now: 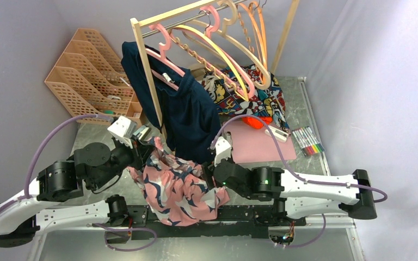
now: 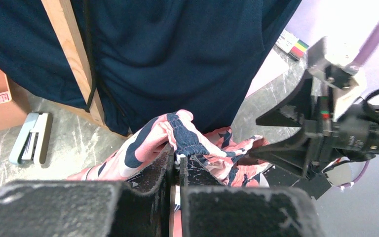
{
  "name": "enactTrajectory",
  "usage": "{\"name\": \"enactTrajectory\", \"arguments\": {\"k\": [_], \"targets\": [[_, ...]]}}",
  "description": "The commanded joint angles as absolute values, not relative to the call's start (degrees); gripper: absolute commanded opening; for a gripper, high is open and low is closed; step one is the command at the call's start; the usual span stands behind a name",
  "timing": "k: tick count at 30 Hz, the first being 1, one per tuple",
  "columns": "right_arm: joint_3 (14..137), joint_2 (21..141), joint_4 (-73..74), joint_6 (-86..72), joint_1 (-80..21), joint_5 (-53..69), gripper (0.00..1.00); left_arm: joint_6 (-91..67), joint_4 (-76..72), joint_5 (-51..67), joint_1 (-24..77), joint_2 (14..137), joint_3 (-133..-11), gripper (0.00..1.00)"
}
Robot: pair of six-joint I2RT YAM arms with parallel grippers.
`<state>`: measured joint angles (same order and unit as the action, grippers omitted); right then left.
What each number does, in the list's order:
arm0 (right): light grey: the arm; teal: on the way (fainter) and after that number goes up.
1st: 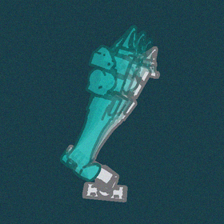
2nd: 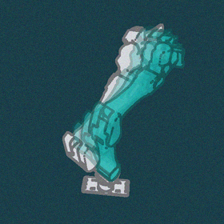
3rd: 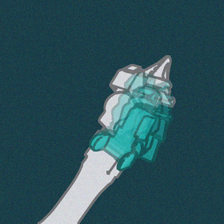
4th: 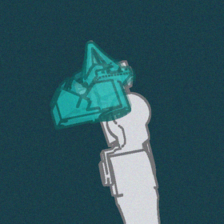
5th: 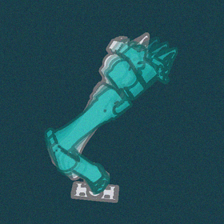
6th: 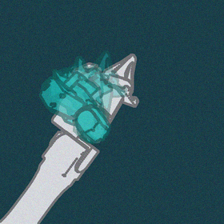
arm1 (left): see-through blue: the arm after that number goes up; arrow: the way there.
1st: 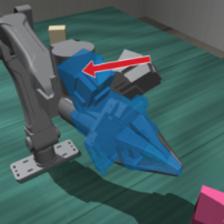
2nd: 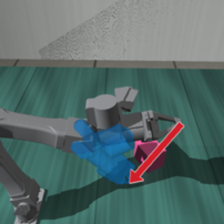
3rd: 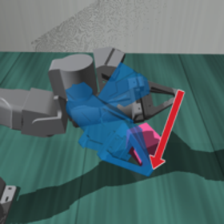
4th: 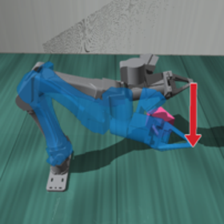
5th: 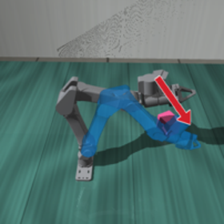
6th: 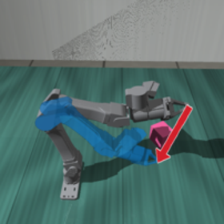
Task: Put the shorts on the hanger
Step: Adjust the shorts at the center of the board.
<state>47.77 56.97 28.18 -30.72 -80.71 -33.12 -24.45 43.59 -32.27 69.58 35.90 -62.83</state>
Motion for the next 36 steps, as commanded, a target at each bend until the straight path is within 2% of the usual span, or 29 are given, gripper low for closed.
{"name": "enactTrajectory", "arguments": {"k": [1,4,7,8,10,13,20,27,33,35,36], "targets": [[49.62,59.58,28.25,-32.28,-78.79,-36.35,0.62,-24.54,42.55,-30.12,69.39,34.01,-63.60,0.07],[50.53,58.87,27.31,-30.75,-78.70,-36.63,0.41,-24.28,42.31,-28.55,69.37,32.47,-63.70,0.07],[52.46,54.53,25.76,-25.50,-78.71,-36.39,0.07,-23.56,42.43,-27.55,69.38,30.41,-64.32,0.07],[53.77,53.15,26.10,-23.94,-78.71,-37.15,0.00,-23.18,42.22,-27.35,69.39,29.47,-64.62,0.07],[56.77,49.89,27.03,-20.08,-78.74,-36.73,0.00,-21.86,41.33,-26.21,69.42,27.24,-65.08,0.07],[58.55,43.50,24.23,-12.36,-78.73,-29.46,0.00,-17.90,38.70,-21.95,69.35,23.72,-64.67,0.07],[55.84,31.85,19.32,-6.65,-78.75,-11.58,0.00,-10.91,26.00,-4.01,69.38,14.74,-56.52,0.07],[48.10,23.98,17.01,-10.14,-78.75,-13.72,0.00,-10.20,22.81,-1.20,69.43,11.55,-50.84,0.07],[54.32,27.82,17.11,-6.91,-78.76,-13.03,0.00,-8.89,20.85,-0.89,69.43,14.32,-55.48,0.07],[63.04,32.54,16.11,-3.16,-78.75,-11.03,0.00,-6.59,17.61,0.15,69.43,18.12,-60.74,0.07],[70.11,35.72,16.61,-0.94,-78.71,-8.86,0.00,-4.92,16.66,1.82,69.43,21.13,-67.26,0.07]]}}
